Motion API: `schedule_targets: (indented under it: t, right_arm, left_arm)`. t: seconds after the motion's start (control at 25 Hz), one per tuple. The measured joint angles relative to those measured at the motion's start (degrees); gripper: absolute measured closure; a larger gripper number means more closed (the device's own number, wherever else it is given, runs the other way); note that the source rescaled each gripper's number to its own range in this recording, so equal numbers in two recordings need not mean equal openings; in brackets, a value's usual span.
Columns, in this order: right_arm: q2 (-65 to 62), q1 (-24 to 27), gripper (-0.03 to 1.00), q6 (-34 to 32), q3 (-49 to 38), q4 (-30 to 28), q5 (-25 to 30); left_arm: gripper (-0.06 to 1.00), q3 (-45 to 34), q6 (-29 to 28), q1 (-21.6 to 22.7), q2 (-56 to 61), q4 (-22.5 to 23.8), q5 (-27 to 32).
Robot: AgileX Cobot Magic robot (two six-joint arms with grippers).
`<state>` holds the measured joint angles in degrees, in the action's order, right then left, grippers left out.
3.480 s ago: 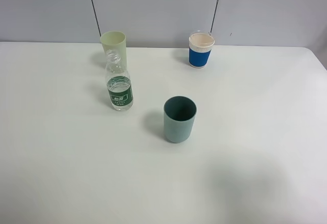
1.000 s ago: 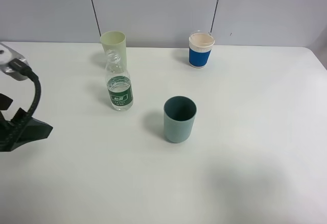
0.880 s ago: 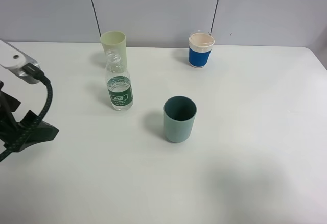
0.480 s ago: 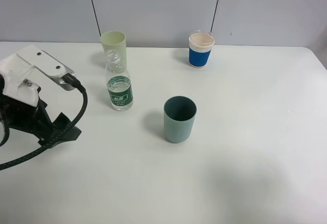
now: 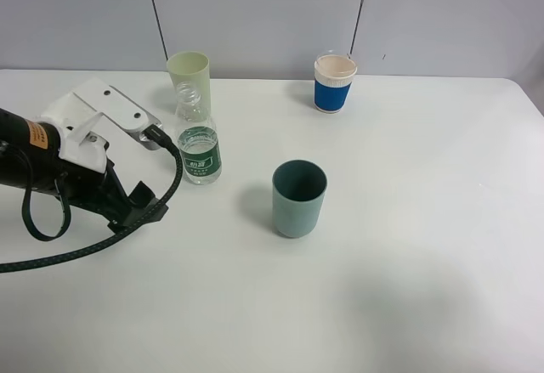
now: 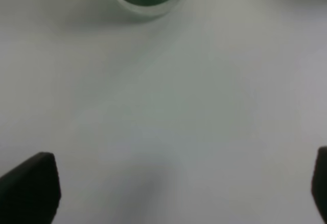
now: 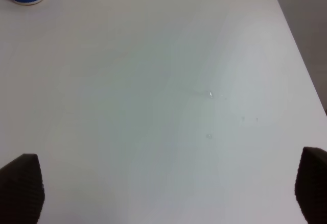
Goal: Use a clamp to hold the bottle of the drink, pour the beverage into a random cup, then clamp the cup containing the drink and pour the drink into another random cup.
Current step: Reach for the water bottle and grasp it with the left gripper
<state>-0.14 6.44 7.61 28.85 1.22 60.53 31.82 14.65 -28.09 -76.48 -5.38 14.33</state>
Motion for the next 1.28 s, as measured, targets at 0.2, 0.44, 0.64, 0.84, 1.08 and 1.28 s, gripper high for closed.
schedule_targets:
  t: [0.2,0.44,0.64,0.84,1.08,1.28]
  right_arm:
    - [0.0,0.0,-0.03,0.0,0.0,0.0,0.0]
    - [0.0,0.0,-0.03,0.0,0.0,0.0,0.0]
    - [0.0,0.0,-0.03,0.0,0.0,0.0,0.0]
    - [0.0,0.0,-0.03,0.0,0.0,0.0,0.0]
    - [0.0,0.0,-0.03,0.0,0.0,0.0,0.0]
    - [0.0,0.0,-0.03,0.0,0.0,0.0,0.0]
  left_arm:
    - [-0.06,0.0,0.0,0.0,-2.4,0.0,-4.4]
    - [-0.06,-0.4,0.0,0.0,-4.6,0.9,-7.8]
    - [-0.06,-4.8,-0.5,0.0,-6.9,2.0,-17.4]
    - [-0.06,-7.9,-1.1,0.0,-9.8,2.0,-27.8]
    - [-0.06,-7.9,-3.6,0.0,-14.7,2.0,-37.3]
    - [-0.06,-8.0,-6.3,0.0,-18.7,2.2,-45.3]
